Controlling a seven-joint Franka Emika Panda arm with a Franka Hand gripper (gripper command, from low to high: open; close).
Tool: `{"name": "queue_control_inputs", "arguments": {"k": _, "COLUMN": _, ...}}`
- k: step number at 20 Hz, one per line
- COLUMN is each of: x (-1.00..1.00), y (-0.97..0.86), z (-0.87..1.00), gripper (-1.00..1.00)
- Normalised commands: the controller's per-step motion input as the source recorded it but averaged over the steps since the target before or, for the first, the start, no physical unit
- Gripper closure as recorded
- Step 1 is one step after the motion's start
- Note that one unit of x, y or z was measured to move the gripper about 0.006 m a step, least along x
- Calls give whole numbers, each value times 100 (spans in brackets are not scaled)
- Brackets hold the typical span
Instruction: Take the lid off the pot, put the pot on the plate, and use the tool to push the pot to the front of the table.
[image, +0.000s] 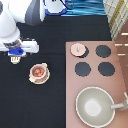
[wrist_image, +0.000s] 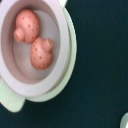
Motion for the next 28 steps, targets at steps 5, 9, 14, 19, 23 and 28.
{"name": "queue_control_inputs", "arguments": {"k": 5, "x": -60, "y": -69, "z": 4, "gripper": -100}}
{"name": "queue_control_inputs", "arguments": {"k": 9, "x": -71, "y": -67, "z": -1, "gripper": -100}}
{"name": "queue_control_inputs", "arguments": {"k": 14, "x": -89, "y": -45, "z": -13, "gripper": -100}}
{"name": "queue_control_inputs", "arguments": {"k": 19, "x": -100, "y": -9, "z": -30, "gripper": -100}}
{"name": "queue_control_inputs", "arguments": {"k": 23, "x": -100, "y": -5, "z": -40, "gripper": -100}}
{"name": "queue_control_inputs", "arguments": {"k": 28, "x": -100, "y": -11, "z": -64, "gripper": -100}}
